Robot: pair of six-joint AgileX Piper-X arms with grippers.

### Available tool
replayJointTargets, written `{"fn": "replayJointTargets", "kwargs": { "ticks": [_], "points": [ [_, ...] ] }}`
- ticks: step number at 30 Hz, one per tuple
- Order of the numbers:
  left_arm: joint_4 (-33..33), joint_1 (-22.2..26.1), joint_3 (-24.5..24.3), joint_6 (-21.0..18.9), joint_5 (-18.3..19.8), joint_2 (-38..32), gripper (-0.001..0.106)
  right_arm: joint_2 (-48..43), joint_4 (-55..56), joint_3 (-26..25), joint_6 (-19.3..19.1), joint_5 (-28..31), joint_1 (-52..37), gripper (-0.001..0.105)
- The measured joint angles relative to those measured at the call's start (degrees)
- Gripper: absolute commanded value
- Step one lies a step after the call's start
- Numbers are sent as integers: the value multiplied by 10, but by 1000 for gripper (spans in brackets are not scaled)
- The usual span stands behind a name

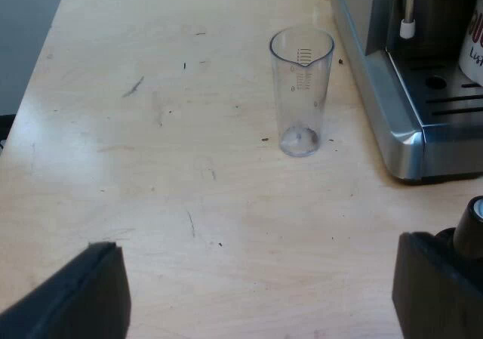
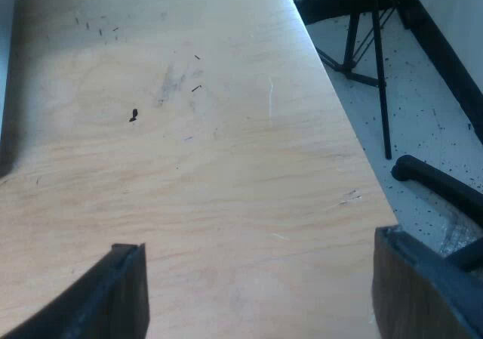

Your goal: Remove mug from coffee machine

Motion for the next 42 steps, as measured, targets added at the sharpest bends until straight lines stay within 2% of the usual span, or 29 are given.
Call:
{"fn": "replayJointTargets", "kwargs": {
  "ticks": [9, 11, 21, 28, 33, 36, 42],
  "points": [
    [0, 0, 0, 0, 0, 0, 73, 0, 0, 0, 0, 0, 0, 64],
    [0, 0, 0, 0, 21, 0, 73, 0, 0, 0, 0, -1, 0, 64],
    [3, 0, -2, 0, 34, 0, 73, 0, 0, -14, 0, -21, 0, 64],
    [12, -28, -52, 0, 39, 10, 73, 49, -1, -70, -27, -49, 0, 64],
    [7, -50, -76, 0, 38, 43, 73, 104, -1, -103, -27, -89, 0, 64],
    [-17, -77, -80, 0, 38, 62, 73, 132, -13, -119, -12, -123, 7, 64],
    [-71, -136, -81, 0, 60, 112, 73, 187, -47, -153, -11, -163, 52, 64]
  ]
}}
